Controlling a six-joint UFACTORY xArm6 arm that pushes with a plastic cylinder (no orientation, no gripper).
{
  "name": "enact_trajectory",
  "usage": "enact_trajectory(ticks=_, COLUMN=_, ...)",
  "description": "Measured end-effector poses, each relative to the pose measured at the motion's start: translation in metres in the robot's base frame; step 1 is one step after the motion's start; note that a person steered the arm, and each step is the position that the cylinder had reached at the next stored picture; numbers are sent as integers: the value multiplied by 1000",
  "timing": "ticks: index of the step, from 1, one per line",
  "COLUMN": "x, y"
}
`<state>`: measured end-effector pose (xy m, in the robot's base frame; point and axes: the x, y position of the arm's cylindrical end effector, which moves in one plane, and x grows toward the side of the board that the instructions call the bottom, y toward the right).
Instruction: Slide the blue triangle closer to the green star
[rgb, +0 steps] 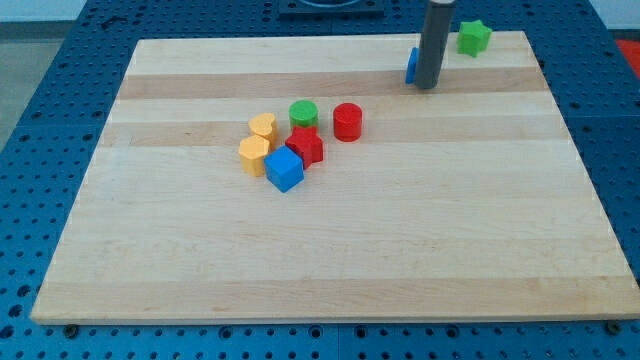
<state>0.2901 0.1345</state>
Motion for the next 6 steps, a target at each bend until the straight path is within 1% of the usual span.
enact_trajectory(ticks=1, x=-2, y=-15)
enact_trajectory(ticks=2, x=-9, y=-49)
enact_trajectory(ticks=3, x=-18, y=-60)
enact_trajectory(ticks=5, x=-43, y=-16)
enact_trajectory(ticks=6, x=-51, y=-9)
